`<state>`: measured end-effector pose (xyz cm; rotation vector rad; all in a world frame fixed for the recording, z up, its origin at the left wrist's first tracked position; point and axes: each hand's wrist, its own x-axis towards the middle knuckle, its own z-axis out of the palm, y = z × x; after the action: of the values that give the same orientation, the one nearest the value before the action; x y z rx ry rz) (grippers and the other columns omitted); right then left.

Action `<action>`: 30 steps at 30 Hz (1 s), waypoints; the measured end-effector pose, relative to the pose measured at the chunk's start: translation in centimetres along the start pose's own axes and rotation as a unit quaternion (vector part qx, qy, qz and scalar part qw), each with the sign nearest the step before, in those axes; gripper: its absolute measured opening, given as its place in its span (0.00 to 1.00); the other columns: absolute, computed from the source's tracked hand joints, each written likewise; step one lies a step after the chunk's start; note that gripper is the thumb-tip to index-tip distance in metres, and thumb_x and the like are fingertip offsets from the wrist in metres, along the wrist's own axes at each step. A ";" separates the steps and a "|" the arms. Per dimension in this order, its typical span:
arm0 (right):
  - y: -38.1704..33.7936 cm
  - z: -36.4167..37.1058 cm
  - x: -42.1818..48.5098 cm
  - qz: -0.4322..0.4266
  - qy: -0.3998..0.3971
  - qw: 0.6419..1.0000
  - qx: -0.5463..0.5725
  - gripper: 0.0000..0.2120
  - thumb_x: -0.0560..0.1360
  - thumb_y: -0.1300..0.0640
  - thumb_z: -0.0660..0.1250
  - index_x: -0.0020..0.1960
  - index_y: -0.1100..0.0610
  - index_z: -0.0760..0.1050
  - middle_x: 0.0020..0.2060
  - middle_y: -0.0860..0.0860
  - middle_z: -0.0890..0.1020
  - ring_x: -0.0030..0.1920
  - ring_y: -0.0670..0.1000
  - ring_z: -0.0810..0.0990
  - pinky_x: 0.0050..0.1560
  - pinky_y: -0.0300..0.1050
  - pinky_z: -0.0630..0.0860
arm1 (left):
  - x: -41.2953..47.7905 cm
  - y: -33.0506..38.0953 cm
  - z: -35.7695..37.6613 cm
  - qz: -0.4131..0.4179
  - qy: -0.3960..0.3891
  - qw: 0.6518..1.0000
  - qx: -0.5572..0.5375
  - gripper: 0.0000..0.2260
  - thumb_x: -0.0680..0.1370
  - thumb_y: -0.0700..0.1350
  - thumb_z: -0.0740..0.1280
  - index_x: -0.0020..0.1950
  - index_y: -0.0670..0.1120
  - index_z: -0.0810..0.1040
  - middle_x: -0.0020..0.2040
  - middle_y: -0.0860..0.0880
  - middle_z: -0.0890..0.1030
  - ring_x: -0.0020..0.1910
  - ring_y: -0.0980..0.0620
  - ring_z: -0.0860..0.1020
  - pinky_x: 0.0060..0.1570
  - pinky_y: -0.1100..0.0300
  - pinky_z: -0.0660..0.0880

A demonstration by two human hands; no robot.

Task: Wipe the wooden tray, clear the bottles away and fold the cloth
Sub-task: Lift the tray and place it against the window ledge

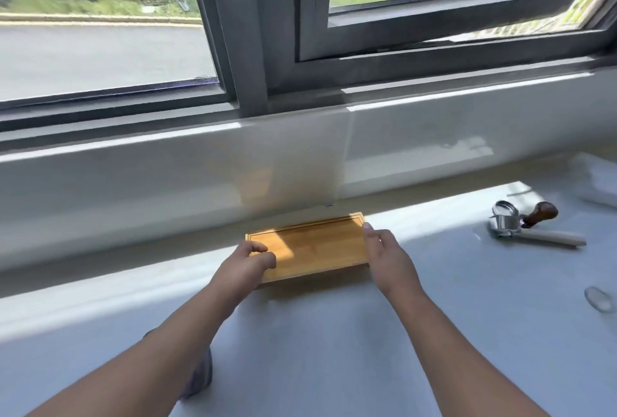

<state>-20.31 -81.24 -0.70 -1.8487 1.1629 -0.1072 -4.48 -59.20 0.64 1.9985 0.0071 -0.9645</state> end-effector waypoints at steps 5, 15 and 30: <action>0.7 0.9 3.2 0.007 -0.009 1.000 0.018 0.30 0.78 0.27 0.52 0.70 0.45 0.70 0.59 0.49 0.80 0.58 0.55 0.77 0.56 0.51 0.72 | 1.9 0.4 1.4 0.002 0.022 0.999 -0.046 0.28 0.63 0.55 0.71 0.63 0.56 0.75 0.50 0.47 0.79 0.45 0.47 0.77 0.43 0.54 0.72; 0.1 4.5 -4.1 -0.062 -0.011 0.997 0.055 0.24 0.83 0.41 0.61 0.75 0.49 0.69 0.73 0.49 0.75 0.71 0.54 0.74 0.62 0.48 0.70 | -4.6 -0.8 -4.4 0.121 0.069 0.966 0.217 0.27 0.72 0.58 0.67 0.72 0.58 0.71 0.56 0.56 0.80 0.44 0.55 0.80 0.39 0.58 0.72; -19.4 25.9 -33.8 -0.322 -0.186 0.927 -0.038 0.13 0.80 0.48 0.69 0.64 0.47 0.78 0.60 0.45 0.81 0.61 0.48 0.78 0.60 0.48 0.72 | -29.5 -23.4 -38.5 0.094 0.374 0.907 0.168 0.26 0.74 0.61 0.67 0.71 0.58 0.72 0.69 0.55 0.76 0.64 0.51 0.75 0.51 0.55 0.72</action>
<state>-12.96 -36.55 11.09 -2.1402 0.2750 -0.0761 -9.16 -7.33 14.05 2.5231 0.0740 -0.0282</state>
